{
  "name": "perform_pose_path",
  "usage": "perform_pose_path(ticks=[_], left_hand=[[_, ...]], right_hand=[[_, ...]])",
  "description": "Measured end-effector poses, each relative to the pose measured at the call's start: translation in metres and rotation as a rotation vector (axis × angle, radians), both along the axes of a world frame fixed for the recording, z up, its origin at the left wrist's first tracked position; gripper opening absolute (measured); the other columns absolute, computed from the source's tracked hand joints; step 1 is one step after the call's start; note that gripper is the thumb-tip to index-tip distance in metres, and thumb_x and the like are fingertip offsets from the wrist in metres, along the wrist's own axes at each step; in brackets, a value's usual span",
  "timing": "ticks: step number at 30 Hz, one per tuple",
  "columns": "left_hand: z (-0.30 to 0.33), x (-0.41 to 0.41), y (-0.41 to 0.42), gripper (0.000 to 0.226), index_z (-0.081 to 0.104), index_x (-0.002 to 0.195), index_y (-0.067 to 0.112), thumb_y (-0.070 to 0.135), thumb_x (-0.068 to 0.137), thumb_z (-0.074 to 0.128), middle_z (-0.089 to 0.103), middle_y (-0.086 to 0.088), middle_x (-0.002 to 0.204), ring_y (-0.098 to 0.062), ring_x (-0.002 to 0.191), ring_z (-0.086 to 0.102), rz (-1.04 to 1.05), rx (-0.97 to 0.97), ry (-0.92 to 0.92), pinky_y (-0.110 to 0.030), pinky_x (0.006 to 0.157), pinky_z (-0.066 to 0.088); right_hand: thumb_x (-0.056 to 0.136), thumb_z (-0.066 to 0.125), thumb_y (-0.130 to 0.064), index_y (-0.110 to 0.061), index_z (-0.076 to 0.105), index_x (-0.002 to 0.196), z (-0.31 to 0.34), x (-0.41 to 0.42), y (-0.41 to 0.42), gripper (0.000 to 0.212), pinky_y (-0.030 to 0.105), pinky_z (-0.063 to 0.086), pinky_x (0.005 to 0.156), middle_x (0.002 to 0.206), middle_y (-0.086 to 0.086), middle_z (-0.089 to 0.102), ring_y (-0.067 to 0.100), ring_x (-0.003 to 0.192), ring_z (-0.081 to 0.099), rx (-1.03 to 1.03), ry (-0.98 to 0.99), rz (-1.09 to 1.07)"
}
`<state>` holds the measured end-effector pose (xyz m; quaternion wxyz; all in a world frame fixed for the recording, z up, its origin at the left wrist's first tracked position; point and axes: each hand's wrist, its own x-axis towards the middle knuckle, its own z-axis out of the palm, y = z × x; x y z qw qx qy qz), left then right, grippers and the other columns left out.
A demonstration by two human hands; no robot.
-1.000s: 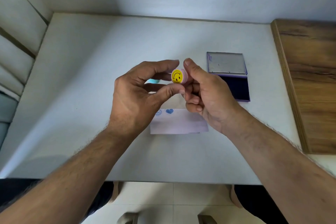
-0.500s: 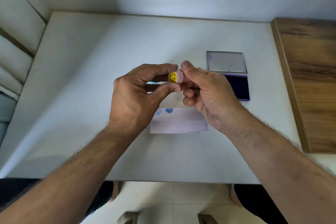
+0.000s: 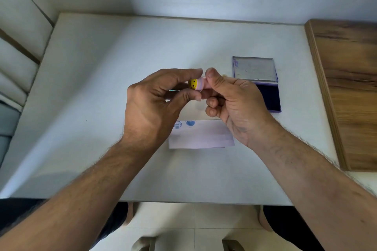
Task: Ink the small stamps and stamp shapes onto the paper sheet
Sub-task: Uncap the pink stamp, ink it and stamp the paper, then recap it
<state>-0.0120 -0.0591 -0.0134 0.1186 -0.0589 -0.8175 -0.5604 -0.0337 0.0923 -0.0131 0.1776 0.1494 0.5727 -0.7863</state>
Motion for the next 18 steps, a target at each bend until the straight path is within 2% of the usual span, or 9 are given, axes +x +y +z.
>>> perform_pose_path(ticks=[4,10,12,14,16,18], left_hand=[[0.003,0.000,0.003,0.032,0.070,0.104,0.029,0.014,0.077,0.081,0.074,0.012,0.092,-0.003,0.086,0.072,0.016,0.067,-0.051,-0.021,0.077,0.055],[0.005,0.004,0.010,0.032,0.071,0.102,0.027,0.010,0.077,0.080,0.073,0.015,0.090,0.003,0.085,0.071,-0.014,0.075,-0.092,-0.011,0.076,0.051],[0.007,0.005,0.014,0.032,0.072,0.103,0.026,0.009,0.077,0.080,0.074,0.014,0.089,0.001,0.085,0.072,-0.031,0.081,-0.104,-0.013,0.078,0.053],[0.006,0.005,0.018,0.031,0.073,0.102,0.028,0.010,0.077,0.081,0.076,0.011,0.088,-0.005,0.085,0.073,-0.049,0.089,-0.125,-0.021,0.075,0.058],[0.007,0.007,0.023,0.032,0.073,0.099,0.033,0.011,0.077,0.081,0.076,0.014,0.087,-0.009,0.085,0.074,-0.059,0.087,-0.131,-0.029,0.071,0.061],[0.009,0.011,0.028,0.033,0.070,0.099,0.034,0.011,0.078,0.080,0.073,0.020,0.087,-0.002,0.084,0.072,-0.071,0.035,-0.086,-0.022,0.075,0.058]], right_hand=[[0.087,0.065,-0.025,-0.002,0.073,0.084,0.000,0.003,0.004,0.024,0.022,0.043,0.045,0.065,0.008,0.067,0.013,0.050,0.043,-0.022,0.028,-0.012],[0.070,0.069,-0.032,-0.004,0.074,0.085,0.004,0.010,0.014,0.032,0.024,0.046,0.048,0.070,0.013,0.066,0.012,0.049,0.048,0.006,0.058,-0.007],[0.077,0.070,-0.028,-0.004,0.074,0.083,0.005,0.012,0.020,0.025,0.025,0.046,0.049,0.068,0.012,0.067,0.013,0.048,0.047,0.040,0.055,-0.018],[0.088,0.066,-0.021,-0.003,0.074,0.084,0.006,0.013,0.025,0.019,0.026,0.047,0.048,0.071,0.016,0.066,0.014,0.048,0.047,0.070,0.055,-0.038],[0.091,0.064,-0.019,-0.003,0.075,0.085,0.007,0.016,0.030,0.020,0.026,0.046,0.048,0.074,0.019,0.065,0.014,0.048,0.047,0.098,0.065,-0.052],[0.090,0.065,-0.019,-0.005,0.075,0.083,0.007,0.018,0.033,0.019,0.027,0.047,0.049,0.070,0.016,0.065,0.015,0.048,0.047,0.132,0.085,-0.051]])
